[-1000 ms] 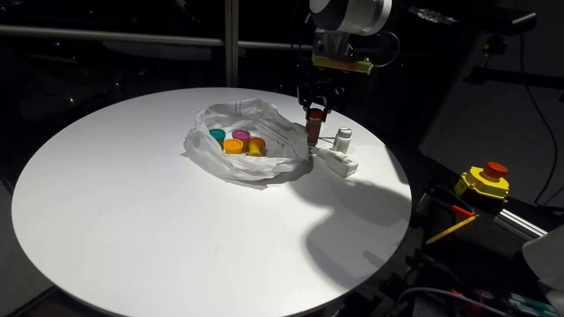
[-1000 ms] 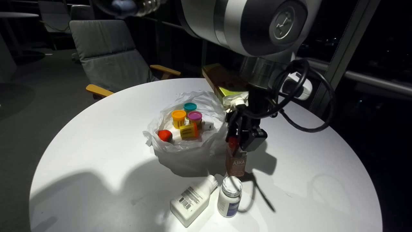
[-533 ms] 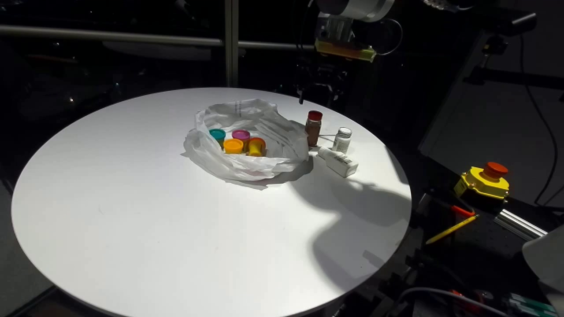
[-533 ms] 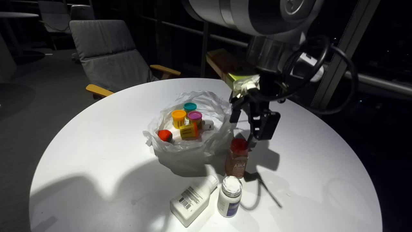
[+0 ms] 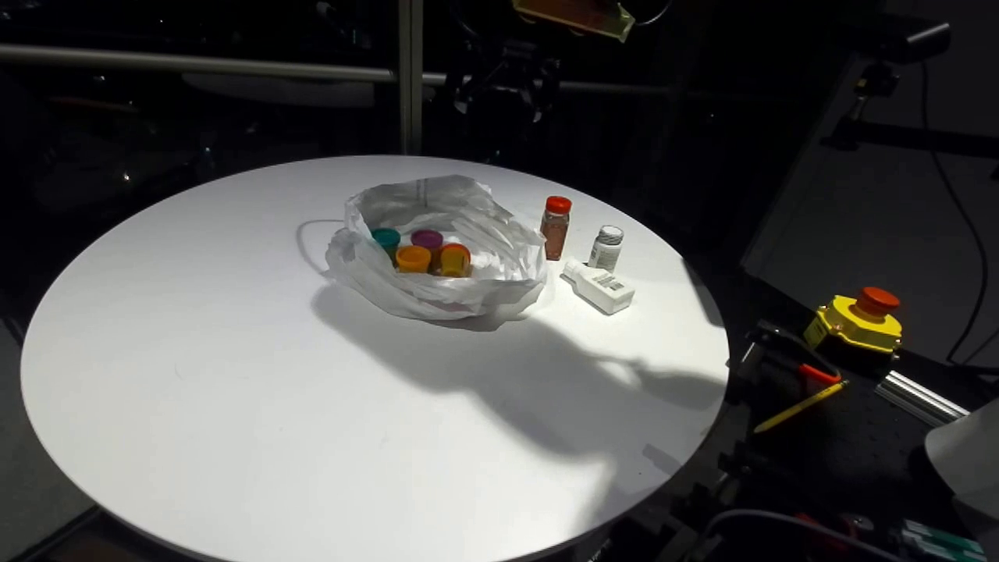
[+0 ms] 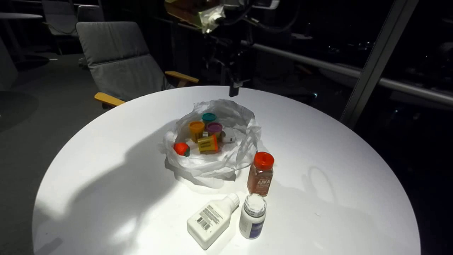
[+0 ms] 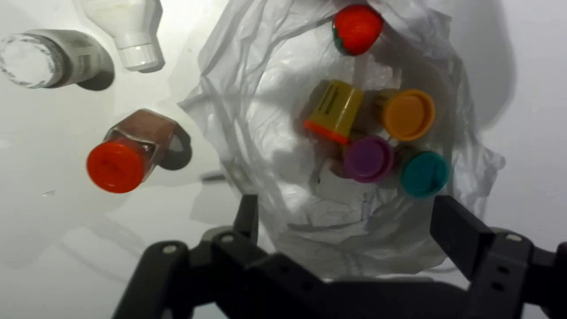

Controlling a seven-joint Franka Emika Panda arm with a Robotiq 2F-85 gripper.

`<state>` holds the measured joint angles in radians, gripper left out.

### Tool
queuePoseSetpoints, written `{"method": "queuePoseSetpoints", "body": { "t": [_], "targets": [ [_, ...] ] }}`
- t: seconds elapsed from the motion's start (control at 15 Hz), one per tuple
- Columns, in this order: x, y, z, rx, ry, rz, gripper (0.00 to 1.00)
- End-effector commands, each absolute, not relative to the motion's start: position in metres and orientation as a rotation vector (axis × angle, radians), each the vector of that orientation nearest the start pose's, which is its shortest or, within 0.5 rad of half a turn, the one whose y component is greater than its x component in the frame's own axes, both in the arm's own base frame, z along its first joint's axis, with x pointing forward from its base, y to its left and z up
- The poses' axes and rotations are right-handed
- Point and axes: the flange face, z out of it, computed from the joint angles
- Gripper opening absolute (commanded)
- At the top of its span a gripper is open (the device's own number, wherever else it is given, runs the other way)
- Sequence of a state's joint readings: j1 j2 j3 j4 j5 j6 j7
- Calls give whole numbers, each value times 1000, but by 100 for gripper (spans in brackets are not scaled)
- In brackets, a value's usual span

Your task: Remove all the contents from the plastic bag.

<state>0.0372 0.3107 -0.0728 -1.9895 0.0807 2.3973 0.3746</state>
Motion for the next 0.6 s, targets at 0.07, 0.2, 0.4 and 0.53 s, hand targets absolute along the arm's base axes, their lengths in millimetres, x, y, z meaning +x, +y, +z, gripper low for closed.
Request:
{"method": "queuePoseSetpoints", "body": {
  "t": [0.07, 0.2, 0.4, 0.53],
  "targets": [
    [630, 9, 257, -3030, 670, -94, 100],
    [632, 4, 227, -3013, 689, -20, 100],
    [643, -2, 193, -2962, 728, 42, 100],
    [653, -2, 184, -2927, 751, 54, 100]
  ]
}}
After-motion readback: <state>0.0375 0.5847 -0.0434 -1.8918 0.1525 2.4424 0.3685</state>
